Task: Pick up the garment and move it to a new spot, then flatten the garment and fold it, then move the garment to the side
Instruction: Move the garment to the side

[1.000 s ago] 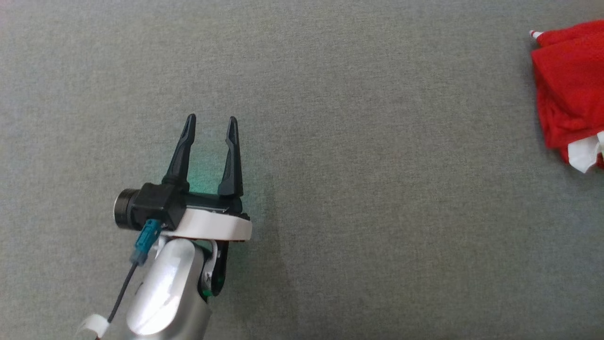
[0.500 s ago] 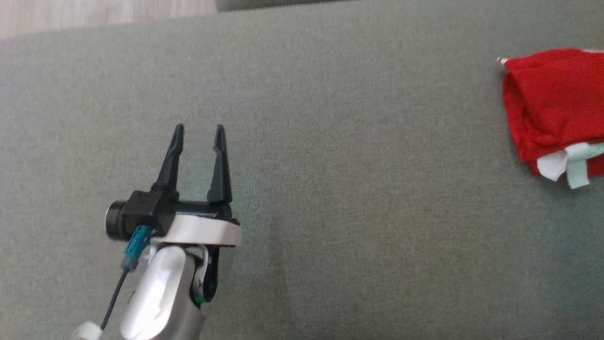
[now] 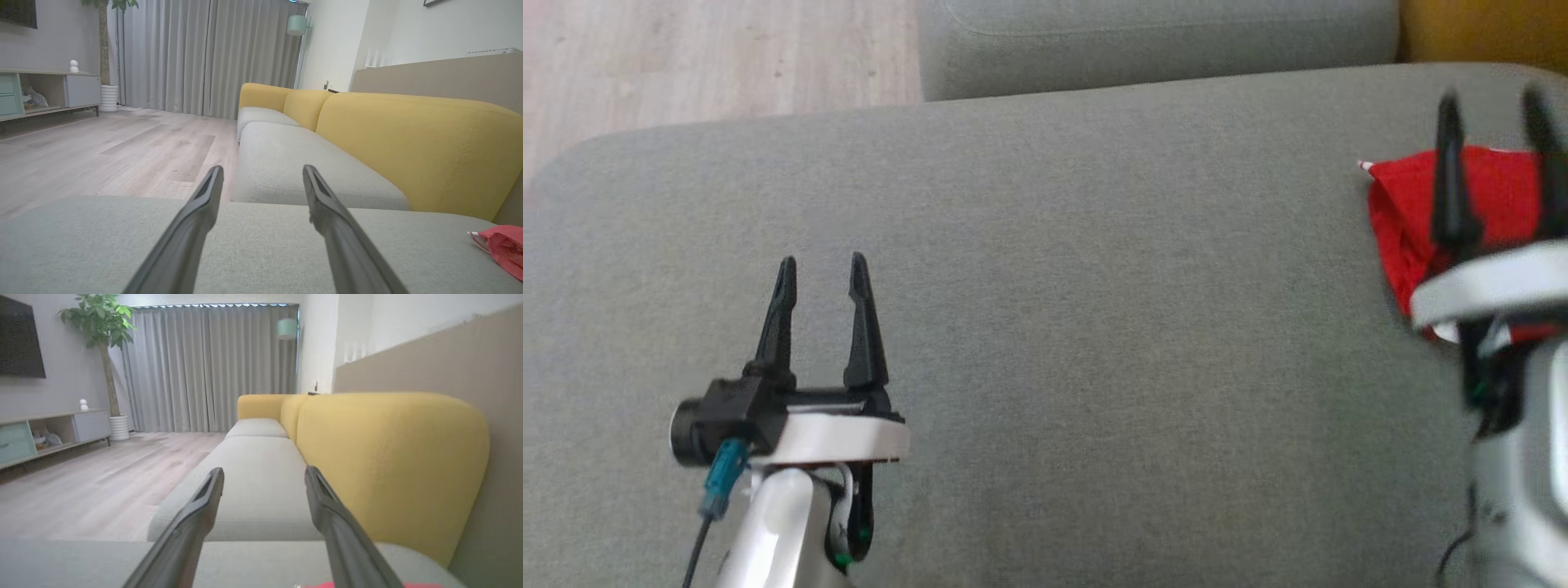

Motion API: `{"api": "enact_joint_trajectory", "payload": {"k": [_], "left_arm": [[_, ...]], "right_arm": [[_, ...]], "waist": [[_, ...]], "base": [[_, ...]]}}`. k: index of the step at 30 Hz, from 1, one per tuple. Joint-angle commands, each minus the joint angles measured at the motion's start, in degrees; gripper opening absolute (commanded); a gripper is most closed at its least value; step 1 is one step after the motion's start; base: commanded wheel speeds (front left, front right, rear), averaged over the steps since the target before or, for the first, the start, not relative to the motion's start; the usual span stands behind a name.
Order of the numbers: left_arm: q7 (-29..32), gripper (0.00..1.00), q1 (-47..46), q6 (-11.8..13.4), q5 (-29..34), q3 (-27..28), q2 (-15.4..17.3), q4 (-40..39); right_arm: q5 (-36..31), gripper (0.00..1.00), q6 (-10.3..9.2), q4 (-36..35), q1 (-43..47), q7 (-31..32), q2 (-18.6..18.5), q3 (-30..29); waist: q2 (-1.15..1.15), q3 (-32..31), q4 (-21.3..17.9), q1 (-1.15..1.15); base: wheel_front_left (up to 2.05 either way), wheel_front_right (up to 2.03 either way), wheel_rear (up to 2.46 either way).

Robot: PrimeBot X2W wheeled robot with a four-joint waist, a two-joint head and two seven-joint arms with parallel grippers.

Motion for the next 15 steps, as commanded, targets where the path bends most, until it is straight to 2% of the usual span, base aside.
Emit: {"api": "enact_joint_trajectory", "payload": {"k": [1,5,12,15], "left_arm": [[-0.29,1.00,-0.35,-0.23,0.22,1.96,0.47,-2.25],[-0.29,1.00,1.40,-0.31,0.34,2.08,0.47,-2.59],[-0.29,1.00,4.00,0.33,0.60,2.21,0.47,-2.90],[-0.29,1.00,4.66,0.80,-0.10,2.25,0.47,-2.34]], "right_arm": [[1.05,1.00,0.37,-1.18,1.53,-2.24,1.99,-0.12],[5.33,1.00,0.37,1.19,5.57,-8.00,5.59,-1.63],[9.18,1.00,0.37,7.15,12.56,-15.08,6.12,1.26],[8.04,1.00,0.37,9.05,14.87,-16.34,6.13,2.66]], "waist": [[0.00,-0.64,0.81,0.01],[0.00,-1.56,1.53,0.01],[0.00,-2.52,2.32,0.01],[0.00,-2.58,2.69,0.01]], "base": [[0.00,0.00,0.00],[0.00,0.00,0.00],[0.00,0.00,0.00],[0.00,0.00,0.00]]}}
